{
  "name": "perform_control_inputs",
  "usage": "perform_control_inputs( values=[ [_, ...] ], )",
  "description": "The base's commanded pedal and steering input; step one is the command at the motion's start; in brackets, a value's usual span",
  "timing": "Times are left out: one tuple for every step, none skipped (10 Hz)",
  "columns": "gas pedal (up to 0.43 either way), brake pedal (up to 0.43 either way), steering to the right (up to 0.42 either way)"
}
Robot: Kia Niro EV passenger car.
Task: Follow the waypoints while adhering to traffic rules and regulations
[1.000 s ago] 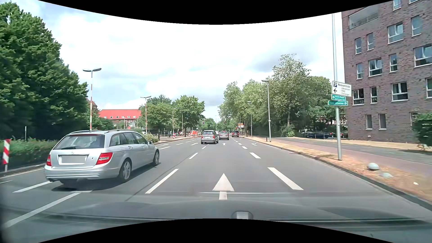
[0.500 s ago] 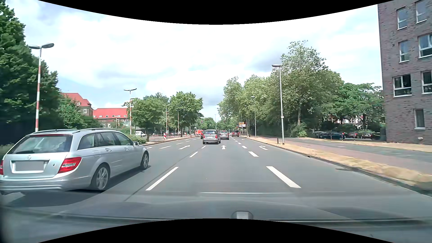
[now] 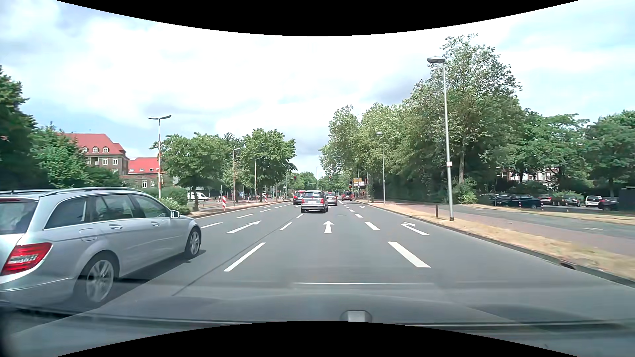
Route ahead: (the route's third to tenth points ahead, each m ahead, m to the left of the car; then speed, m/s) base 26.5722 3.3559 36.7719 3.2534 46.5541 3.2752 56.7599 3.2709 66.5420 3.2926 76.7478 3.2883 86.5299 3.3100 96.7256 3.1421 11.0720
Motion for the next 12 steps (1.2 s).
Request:
perform_control_inputs(
  values=[
    [0.098, 0.018, -0.003],
    [0.087, 0.018, -0.003],
    [0.087, 0.018, -0.003],
    [0.087, 0.018, -0.003],
    [0.079, 0.018, -0.004],
    [0.079, 0.018, -0.004],
    [0.067, 0.018, -0.004],
    [0.059, 0.018, -0.004],
    [0.047, 0.018, -0.004],
    [0.0, 0.018, -0.004],
    [0.0, 0.018, -0.004],
    [0.0, 0.018, -0.003]
  ],
)
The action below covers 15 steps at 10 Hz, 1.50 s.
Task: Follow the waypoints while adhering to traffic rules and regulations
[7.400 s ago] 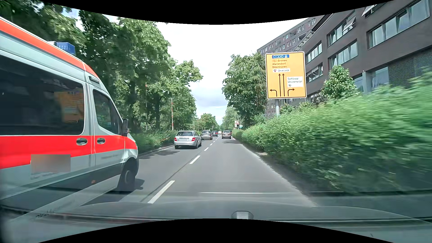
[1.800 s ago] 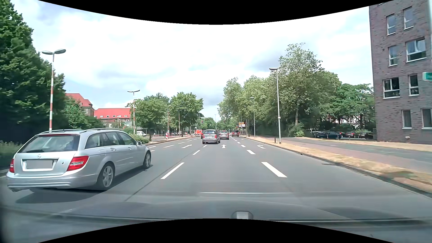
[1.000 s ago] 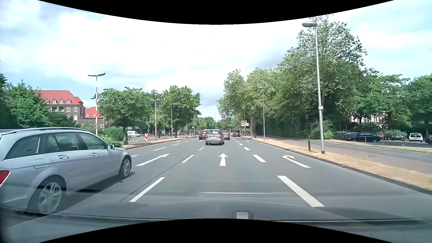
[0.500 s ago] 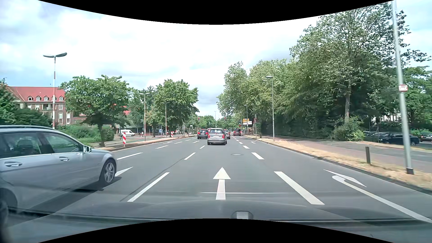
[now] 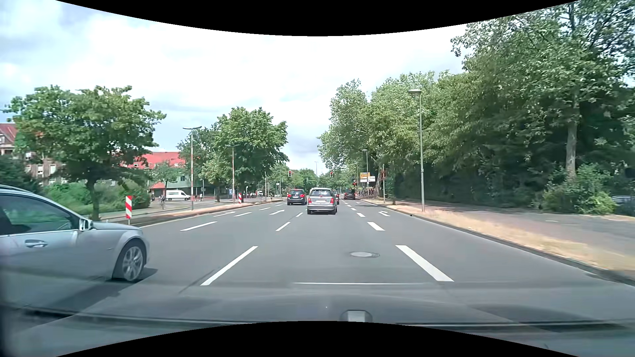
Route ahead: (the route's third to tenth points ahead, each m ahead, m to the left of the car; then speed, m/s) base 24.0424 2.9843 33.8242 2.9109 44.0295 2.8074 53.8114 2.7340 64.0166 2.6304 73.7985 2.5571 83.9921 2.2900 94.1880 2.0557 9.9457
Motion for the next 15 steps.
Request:
perform_control_inputs(
  values=[
    [0.0, 0.018, -0.004],
    [0.0, 0.018, -0.004],
    [0.0, 0.018, -0.003],
    [0.0, 0.018, -0.004],
    [0.0, 0.018, -0.004],
    [0.0, 0.018, -0.004],
    [0.0, 0.018, -0.005],
    [0.0, 0.018, -0.004],
    [0.0, 0.018, -0.005],
    [0.0, 0.018, -0.005],
    [0.0, 0.018, -0.003],
    [0.0, 0.018, -0.003],
    [0.0, 0.018, -0.003],
    [0.0, 0.018, -0.003],
    [0.0, 0.018, -0.003]
  ],
)
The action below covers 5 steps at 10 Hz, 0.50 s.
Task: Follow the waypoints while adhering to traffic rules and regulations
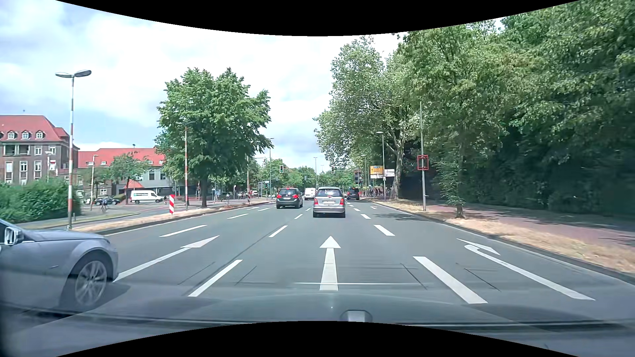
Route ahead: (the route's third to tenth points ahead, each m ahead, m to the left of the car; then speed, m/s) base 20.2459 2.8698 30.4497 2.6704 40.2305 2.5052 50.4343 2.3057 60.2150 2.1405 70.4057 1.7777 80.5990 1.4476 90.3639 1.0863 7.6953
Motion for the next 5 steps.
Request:
perform_control_inputs(
  values=[
    [0.0, 0.018, -0.003],
    [0.0, 0.018, -0.003],
    [0.0, 0.018, -0.003],
    [0.0, 0.018, -0.003],
    [0.0, 0.018, -0.003]
  ],
)
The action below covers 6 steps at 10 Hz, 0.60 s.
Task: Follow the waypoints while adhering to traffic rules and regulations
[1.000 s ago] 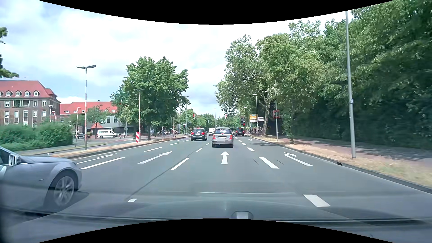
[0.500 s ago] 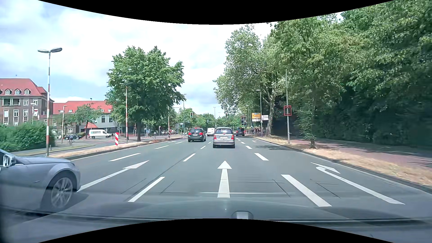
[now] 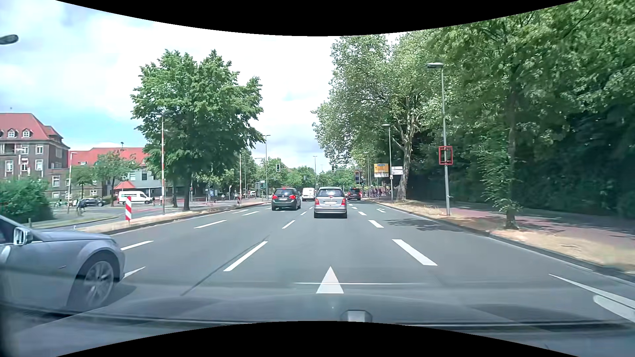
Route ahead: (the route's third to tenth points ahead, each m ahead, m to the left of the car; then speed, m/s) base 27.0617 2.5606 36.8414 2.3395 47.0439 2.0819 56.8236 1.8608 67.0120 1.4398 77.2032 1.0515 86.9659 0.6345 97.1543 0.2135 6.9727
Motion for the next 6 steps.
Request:
perform_control_inputs(
  values=[
    [0.028, 0.018, -0.002],
    [0.047, 0.018, -0.001],
    [0.047, 0.018, -0.001],
    [0.047, 0.018, -0.001],
    [0.047, 0.018, -0.001],
    [0.067, 0.018, -0.001]
  ],
)
